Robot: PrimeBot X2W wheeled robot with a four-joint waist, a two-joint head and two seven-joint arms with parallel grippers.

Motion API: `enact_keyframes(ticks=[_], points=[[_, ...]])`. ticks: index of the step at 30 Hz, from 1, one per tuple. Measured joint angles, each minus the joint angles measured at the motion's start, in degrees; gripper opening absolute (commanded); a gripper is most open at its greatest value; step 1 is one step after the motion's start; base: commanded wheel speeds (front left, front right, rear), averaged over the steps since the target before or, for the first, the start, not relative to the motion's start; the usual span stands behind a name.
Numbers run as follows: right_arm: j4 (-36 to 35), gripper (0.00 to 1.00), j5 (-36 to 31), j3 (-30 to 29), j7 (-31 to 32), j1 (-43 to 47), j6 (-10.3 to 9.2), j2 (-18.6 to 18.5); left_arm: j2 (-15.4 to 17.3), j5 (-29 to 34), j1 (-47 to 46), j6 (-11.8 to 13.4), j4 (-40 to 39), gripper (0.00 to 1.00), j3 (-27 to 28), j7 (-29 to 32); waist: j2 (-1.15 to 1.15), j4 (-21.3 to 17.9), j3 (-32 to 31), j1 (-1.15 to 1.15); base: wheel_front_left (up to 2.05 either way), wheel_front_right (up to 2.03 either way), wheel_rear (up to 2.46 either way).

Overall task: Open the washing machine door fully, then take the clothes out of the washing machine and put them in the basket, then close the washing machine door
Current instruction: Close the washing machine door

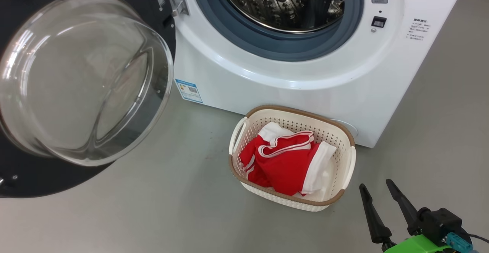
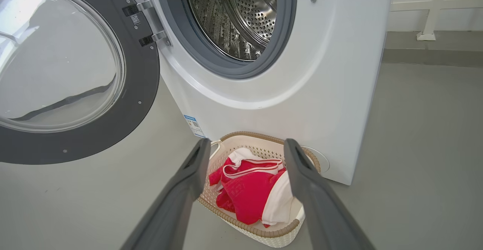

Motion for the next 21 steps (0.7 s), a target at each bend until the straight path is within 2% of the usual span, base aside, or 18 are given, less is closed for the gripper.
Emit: enact_keyframes(ticks=[8, 21], points=[[0.0, 1.0, -0.82, 0.11, -0.01, -0.28, 0.0, -0.66, 0.38, -4.09, -0.18, 0.0, 3.66, 0.0, -2.83, 13.19, 0.0, -0.39, 1.02, 0.0, 0.0, 0.0, 0.0], [0.08, 1.0, -0.84, -0.05, -0.01, -0.77, 0.0, -0.6, 0.85, -10.49, 3.67, 0.03, -3.71, 0.0, -7.2, 26.42, 0.0, -0.14, -0.38, 0.0, 0.0, 0.0, 0.0]])
